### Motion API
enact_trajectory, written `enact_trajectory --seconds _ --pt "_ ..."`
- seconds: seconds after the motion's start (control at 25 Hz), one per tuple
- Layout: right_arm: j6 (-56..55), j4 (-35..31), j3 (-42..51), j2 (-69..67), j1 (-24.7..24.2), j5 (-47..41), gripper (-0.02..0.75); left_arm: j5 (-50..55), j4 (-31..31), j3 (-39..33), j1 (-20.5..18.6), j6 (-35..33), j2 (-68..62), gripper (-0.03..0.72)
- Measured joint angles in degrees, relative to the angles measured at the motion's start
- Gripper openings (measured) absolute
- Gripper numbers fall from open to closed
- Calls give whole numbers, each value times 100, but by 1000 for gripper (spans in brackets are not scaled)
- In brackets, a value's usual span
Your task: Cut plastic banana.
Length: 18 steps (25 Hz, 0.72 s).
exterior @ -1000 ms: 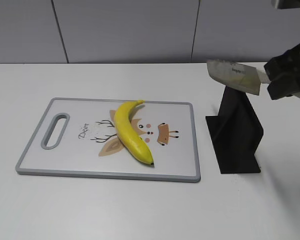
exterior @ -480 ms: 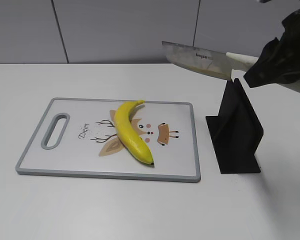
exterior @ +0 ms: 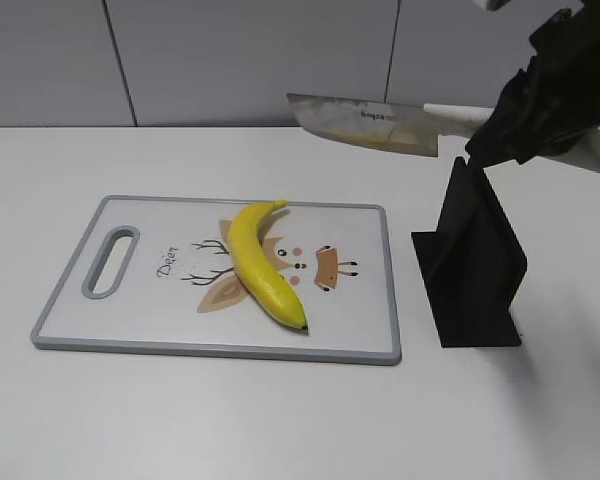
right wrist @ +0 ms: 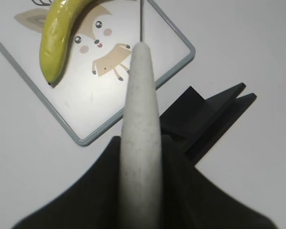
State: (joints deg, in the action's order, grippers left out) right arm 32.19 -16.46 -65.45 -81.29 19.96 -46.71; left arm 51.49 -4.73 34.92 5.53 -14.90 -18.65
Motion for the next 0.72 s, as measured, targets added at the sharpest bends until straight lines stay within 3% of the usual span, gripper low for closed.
enact_trajectory --seconds 0.4,0.72 --pt "1851 -667 -157 -386 0 -172 181 -353 -170 1289 780 -1231 -2084 482" --pt "2961 -1316 -216 -480 0 -110 181 -426 -1490 2501 805 -3812 -3880 482"
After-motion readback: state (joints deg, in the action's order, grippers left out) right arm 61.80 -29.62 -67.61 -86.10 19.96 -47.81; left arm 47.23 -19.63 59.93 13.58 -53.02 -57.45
